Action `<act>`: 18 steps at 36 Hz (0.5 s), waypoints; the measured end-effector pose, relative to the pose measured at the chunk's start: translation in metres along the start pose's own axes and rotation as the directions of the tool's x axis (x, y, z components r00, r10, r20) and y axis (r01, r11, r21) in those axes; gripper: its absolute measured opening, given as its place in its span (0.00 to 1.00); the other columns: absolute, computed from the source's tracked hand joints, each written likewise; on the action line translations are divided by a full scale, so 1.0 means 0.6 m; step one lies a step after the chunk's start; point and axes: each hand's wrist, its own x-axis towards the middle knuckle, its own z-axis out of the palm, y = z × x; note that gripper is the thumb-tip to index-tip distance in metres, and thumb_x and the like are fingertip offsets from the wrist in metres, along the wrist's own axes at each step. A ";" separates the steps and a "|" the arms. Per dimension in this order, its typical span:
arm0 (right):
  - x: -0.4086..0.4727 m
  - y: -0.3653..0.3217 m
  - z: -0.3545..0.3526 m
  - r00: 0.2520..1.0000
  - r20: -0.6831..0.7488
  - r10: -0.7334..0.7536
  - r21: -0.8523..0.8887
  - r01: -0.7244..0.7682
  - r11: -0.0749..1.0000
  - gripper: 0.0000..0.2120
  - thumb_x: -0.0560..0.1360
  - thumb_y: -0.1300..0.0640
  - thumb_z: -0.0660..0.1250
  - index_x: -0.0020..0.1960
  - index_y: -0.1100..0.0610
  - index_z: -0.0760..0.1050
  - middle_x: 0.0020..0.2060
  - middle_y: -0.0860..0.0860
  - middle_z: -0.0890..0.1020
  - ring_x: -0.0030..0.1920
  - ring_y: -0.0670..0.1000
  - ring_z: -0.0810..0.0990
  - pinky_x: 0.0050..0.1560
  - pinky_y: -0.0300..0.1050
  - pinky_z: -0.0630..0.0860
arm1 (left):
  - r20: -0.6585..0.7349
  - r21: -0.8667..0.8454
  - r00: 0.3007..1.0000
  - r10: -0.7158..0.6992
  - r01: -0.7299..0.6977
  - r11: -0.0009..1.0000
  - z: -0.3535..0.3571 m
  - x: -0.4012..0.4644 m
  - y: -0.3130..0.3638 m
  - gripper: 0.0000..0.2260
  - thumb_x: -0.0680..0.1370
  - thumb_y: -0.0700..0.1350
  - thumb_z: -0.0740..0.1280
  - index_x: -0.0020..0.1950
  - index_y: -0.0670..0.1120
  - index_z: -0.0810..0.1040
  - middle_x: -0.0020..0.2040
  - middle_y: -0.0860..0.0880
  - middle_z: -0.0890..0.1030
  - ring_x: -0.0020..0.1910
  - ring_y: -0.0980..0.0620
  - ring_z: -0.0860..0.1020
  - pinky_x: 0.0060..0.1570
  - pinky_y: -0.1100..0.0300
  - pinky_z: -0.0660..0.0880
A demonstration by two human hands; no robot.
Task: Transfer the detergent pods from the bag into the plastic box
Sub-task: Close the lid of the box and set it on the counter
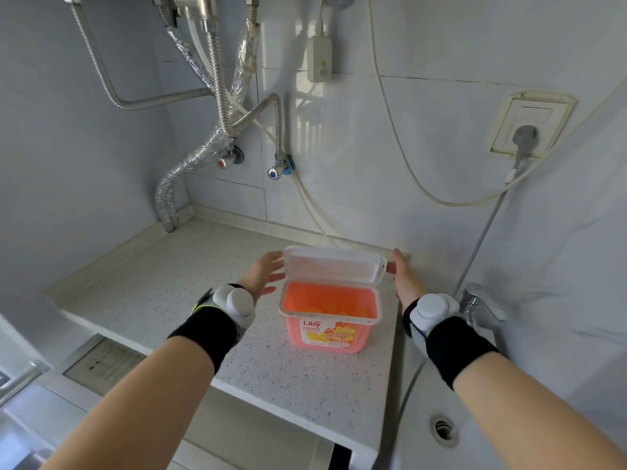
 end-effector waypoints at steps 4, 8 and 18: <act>0.002 0.014 -0.006 0.999 0.025 -0.035 -0.015 0.035 0.999 0.15 0.77 0.49 0.60 0.43 0.59 0.77 0.44 0.54 0.76 0.40 0.52 0.73 0.37 0.40 0.65 | 0.020 0.064 0.997 0.074 -0.075 0.995 0.013 -0.005 0.007 0.22 0.82 0.54 0.49 0.73 0.48 0.66 0.72 0.48 0.69 0.70 0.46 0.68 0.71 0.47 0.59; 0.000 0.034 0.000 0.997 0.054 -0.059 -0.001 0.059 0.998 0.12 0.75 0.51 0.66 0.51 0.59 0.78 0.48 0.53 0.79 0.49 0.52 0.76 0.46 0.41 0.68 | 0.080 0.162 0.989 0.121 -0.132 0.978 0.026 -0.004 -0.001 0.22 0.82 0.55 0.50 0.73 0.48 0.66 0.74 0.51 0.65 0.74 0.49 0.62 0.71 0.53 0.54; 0.026 0.126 0.010 0.991 0.131 0.011 -0.138 0.008 0.990 0.25 0.66 0.33 0.67 0.55 0.48 0.72 0.60 0.53 0.78 0.60 0.55 0.76 0.67 0.55 0.69 | 0.174 0.520 0.976 0.129 -0.202 0.830 0.050 -0.013 -0.037 0.23 0.82 0.57 0.47 0.76 0.53 0.57 0.79 0.53 0.53 0.77 0.48 0.50 0.74 0.48 0.41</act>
